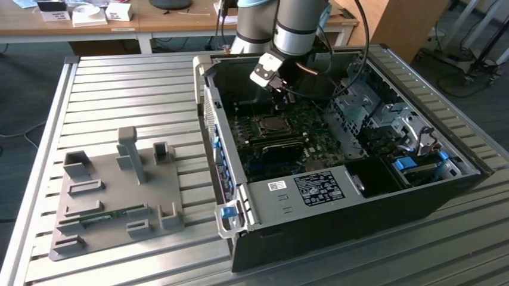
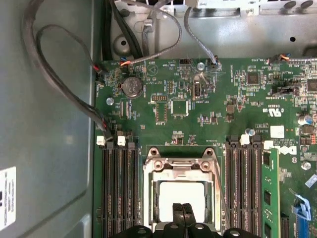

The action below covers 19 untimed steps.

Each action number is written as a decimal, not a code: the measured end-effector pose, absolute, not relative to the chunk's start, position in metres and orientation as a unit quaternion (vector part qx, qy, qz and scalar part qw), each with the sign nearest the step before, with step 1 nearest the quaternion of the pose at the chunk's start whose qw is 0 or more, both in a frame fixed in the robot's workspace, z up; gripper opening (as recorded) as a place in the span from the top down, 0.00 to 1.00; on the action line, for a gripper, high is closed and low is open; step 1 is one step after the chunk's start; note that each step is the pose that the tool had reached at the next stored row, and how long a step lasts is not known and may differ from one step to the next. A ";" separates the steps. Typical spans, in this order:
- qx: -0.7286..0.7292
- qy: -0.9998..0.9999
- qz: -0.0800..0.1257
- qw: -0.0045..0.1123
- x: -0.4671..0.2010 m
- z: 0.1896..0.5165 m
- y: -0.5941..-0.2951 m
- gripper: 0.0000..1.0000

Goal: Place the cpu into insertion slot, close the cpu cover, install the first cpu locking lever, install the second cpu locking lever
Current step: 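Close the cpu cover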

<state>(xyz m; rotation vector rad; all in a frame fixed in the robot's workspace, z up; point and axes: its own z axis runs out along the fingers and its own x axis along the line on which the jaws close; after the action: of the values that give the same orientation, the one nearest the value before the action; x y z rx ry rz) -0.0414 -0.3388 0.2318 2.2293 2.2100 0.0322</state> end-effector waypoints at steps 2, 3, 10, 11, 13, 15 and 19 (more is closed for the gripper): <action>0.710 0.704 0.010 0.001 -0.043 0.232 -0.339 0.89; 0.710 0.704 0.010 0.001 -0.043 0.232 -0.340 0.89; 0.710 0.704 0.010 0.001 -0.047 0.230 -0.341 0.89; 0.710 0.704 0.010 0.001 -0.047 0.230 -0.341 0.89; 0.710 0.704 0.010 0.001 -0.047 0.230 -0.341 0.89; 0.710 0.704 0.010 0.001 -0.047 0.230 -0.341 0.89; 0.708 0.706 0.010 0.001 -0.047 0.230 -0.341 0.89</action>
<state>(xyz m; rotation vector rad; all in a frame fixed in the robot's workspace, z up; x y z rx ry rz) -0.0472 -0.3412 0.2298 2.2240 2.2154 0.0320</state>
